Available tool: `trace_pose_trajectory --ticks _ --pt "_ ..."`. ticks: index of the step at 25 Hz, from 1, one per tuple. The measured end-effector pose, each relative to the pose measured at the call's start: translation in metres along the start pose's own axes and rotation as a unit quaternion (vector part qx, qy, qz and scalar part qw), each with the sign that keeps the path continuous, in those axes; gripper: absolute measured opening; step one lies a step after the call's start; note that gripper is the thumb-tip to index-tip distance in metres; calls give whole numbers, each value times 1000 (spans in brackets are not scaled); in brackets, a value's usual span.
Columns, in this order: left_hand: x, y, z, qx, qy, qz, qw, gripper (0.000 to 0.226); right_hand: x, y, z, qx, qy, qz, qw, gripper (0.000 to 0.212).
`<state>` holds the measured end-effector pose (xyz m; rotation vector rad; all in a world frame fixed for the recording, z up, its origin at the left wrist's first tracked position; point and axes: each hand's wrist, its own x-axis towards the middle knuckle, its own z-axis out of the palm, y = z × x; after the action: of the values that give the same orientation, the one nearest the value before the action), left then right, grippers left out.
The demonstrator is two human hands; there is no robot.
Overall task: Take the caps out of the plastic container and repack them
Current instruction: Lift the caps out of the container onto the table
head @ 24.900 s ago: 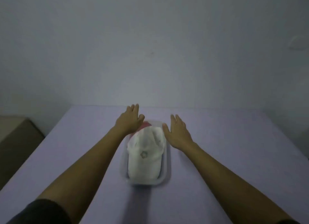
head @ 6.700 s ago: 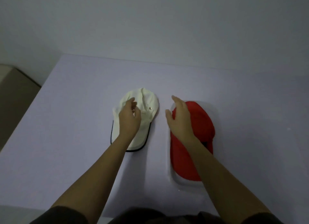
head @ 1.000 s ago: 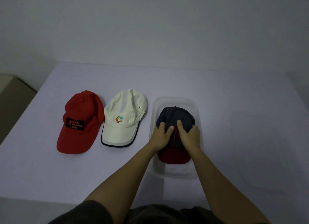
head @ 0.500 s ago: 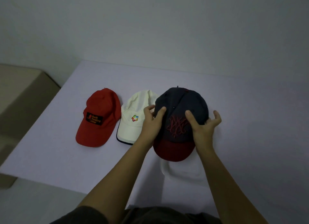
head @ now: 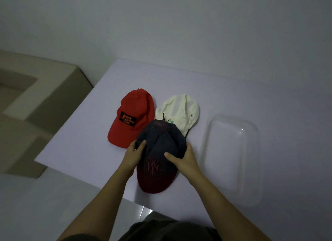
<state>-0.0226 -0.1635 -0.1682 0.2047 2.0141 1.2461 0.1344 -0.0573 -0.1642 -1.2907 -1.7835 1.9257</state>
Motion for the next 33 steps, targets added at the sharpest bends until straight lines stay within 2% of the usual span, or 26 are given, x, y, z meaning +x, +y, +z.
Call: trace_pose_trajectory --ticks 3,6,9,12,16,18,21,23,26,29,33 --pt "7 -12 -3 76 3 -16 997 51 11 20 6 -27 -6 38 999 107" --pt "13 -11 -3 115 -7 -3 993 40 23 31 5 -49 -9 35 998 108" --pt "18 -8 -6 126 -55 14 990 47 15 13 4 -109 15 9 994 98" --pt "23 2 -9 112 -67 45 990 62 12 -3 3 -156 38 -24 987 73" --pt "29 28 -9 207 -38 153 966 47 23 -12 4 -207 73 -57 974 47" --pt "35 32 -10 255 -63 154 952 44 30 -13 5 -222 41 -24 974 44" --pt "41 27 -14 327 -139 130 926 42 34 -10 7 -267 9 -4 964 41" --pt "42 24 -16 325 -144 145 923 32 33 -12 10 -271 34 -33 961 31" --pt "41 27 -20 292 -100 215 927 22 30 -18 15 -234 32 -74 969 15" --pt "36 32 -22 290 -75 280 912 19 28 -23 16 -193 -14 -67 979 12" --pt "25 34 -22 250 -95 270 925 19 28 -27 12 -214 -16 -91 972 15"
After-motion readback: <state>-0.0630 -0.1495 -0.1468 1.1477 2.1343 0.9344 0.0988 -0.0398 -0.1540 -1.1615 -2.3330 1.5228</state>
